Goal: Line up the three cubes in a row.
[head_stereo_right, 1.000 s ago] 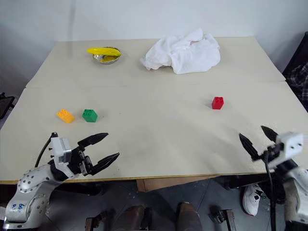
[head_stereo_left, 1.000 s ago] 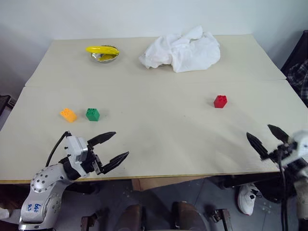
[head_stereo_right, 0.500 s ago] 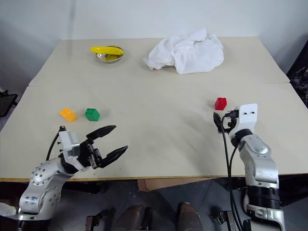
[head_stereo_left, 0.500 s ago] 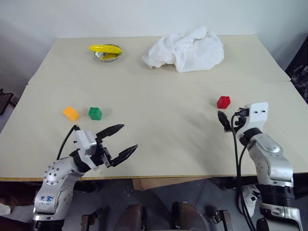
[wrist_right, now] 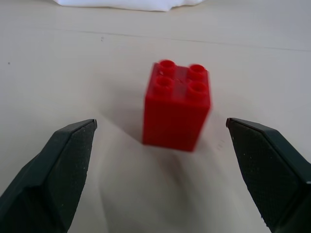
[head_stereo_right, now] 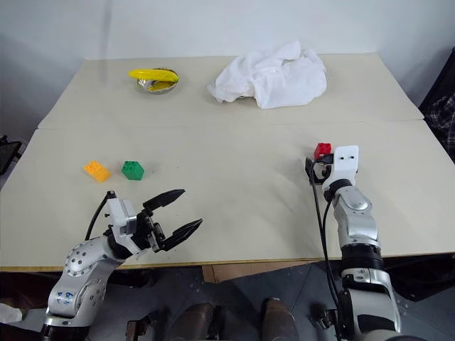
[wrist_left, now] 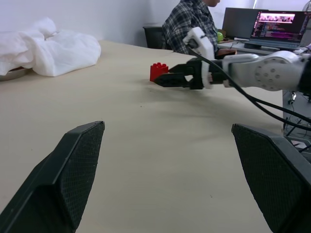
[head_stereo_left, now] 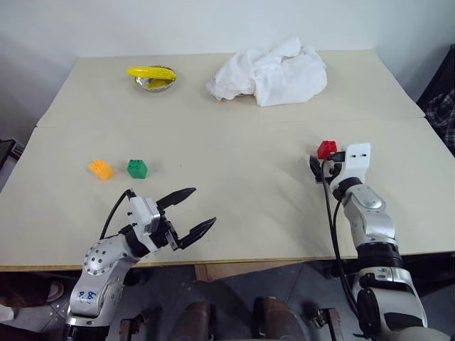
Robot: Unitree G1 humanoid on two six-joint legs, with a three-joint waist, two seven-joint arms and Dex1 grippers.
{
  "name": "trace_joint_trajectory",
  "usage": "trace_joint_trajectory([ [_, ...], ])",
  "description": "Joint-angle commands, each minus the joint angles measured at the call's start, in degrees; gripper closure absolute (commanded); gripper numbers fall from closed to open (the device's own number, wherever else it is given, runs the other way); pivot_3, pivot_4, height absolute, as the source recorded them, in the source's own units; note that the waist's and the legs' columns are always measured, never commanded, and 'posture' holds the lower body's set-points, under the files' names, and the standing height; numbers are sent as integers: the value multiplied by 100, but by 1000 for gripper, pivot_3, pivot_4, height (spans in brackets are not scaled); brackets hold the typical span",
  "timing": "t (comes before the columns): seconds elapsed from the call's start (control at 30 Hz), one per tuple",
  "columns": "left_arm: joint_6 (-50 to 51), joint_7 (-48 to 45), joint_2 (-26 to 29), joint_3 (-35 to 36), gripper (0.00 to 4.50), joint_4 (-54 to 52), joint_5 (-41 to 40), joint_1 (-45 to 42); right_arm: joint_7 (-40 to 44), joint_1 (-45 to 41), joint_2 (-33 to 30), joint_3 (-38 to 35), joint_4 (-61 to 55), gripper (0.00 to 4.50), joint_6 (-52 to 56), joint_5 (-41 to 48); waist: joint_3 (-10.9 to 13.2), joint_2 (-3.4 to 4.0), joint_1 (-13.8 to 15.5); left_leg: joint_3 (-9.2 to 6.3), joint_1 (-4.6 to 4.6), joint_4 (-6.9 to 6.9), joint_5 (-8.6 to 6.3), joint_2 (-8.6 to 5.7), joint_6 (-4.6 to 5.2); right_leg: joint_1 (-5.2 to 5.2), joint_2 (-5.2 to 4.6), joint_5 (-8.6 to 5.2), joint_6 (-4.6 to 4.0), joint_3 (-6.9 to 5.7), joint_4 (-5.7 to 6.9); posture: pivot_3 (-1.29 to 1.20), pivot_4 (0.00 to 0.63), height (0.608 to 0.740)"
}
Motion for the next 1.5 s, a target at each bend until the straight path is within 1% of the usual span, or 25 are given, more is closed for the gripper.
trace_joint_trajectory([
  [0.03,-110,24,-8,-11,0,-89,18,52,-187,-338,27,-117,305,391,-424,-51,0,0,2,0,0,0,0,0,0,0,-1,0,0,0,0,0,150,740],
  [0.07,-117,29,-11,-20,0,-95,31,66,-210,-403,39,-128,387,604,-480,-45,0,0,3,0,-1,0,0,-1,0,0,-1,0,0,0,-1,0,150,740],
  [0.2,-148,45,-1,-43,0,-111,74,129,-283,-441,32,-111,451,1971,-565,-85,0,0,3,-2,-1,-1,0,0,0,0,-1,0,0,-1,-1,0,150,740],
  [0.3,-161,69,-13,-44,0,-107,86,144,-284,-392,18,-131,402,2870,-530,-50,0,0,-1,-2,-2,-1,0,0,0,0,-2,0,0,-1,-2,0,150,740],
  [0.33,-161,68,-11,-48,0,-99,90,139,-263,-397,9,-134,405,2998,-525,-39,0,0,-3,-2,-2,-1,0,0,0,0,-2,0,0,-1,-2,0,150,740],
  [0.43,-164,60,2,-40,0,-71,91,120,39,-446,-31,-129,396,2997,-501,80,0,0,-6,-2,-1,-1,0,1,0,0,-2,0,0,-1,-1,0,150,740],
  [0.5,-163,30,42,22,0,-29,61,100,729,-497,-129,-48,295,2997,-420,263,0,0,-8,-1,-1,-1,0,1,0,0,-2,0,0,-1,-2,0,150,740],
  [0.57,-156,-21,112,115,0,25,18,91,1982,-486,-258,126,48,2997,-205,644,1,2,-8,-1,-2,-1,0,1,0,0,-2,0,0,-1,-3,0,150,740],
  [0.6,-153,-63,168,177,0,62,-10,101,2797,-428,-405,322,-140,2997,-158,782,1,2,-8,-1,-2,-2,0,1,0,0,-1,0,0,-1,-5,0,150,740],
  [0.7,-149,-221,347,340,0,178,-77,161,5153,-230,-816,805,-542,2997,-651,1123,2,2,-6,-2,-3,-4,-1,3,1,0,-1,0,0,-2,-7,0,150,740],
  [0.8,-159,-364,479,455,0,289,-137,217,6460,-225,-1047,1074,-356,2997,-1087,1149,2,1,9,-5,-3,-7,-2,4,2,4,-1,0,0,-5,-18,0,150,740],
  [0.87,-138,-428,540,539,0,347,-176,245,7151,-314,-1132,1261,-1,2997,-1404,1038,2,1,16,-6,-2,-5,-2,3,4,8,-4,0,1,-6,-27,0,150,740],
  [0.93,-135,-471,568,591,0,388,-181,274,7485,-506,-1107,1331,476,2997,-1650,939,3,-1,15,-8,-1,-3,-3,2,4,9,-6,0,1,-8,-35,0,150,740],
  [1.13,-55,-372,484,573,0,182,-174,449,7677,-1160,-847,1223,2003,2997,-2510,747,4,0,-28,-10,0,-3,-3,3,1,6,-10,0,0,-9,-36,0,150,740],
  [1.3,17,-338,497,593,0,41,-207,576,7692,-1466,-761,1125,2808,2997,-2849,635,4,0,-39,-19,-2,-3,-4,2,-1,9,-11,0,0,-17,-35,0,150,740],
  [1.5,107,-399,643,691,0,0,-265,575,7880,-1684,-738,1172,3315,2997,-3211,398,4,0,-77,-21,-2,-2,-4,2,-2,10,-12,0,0,-18,-35,0,150,740],
])
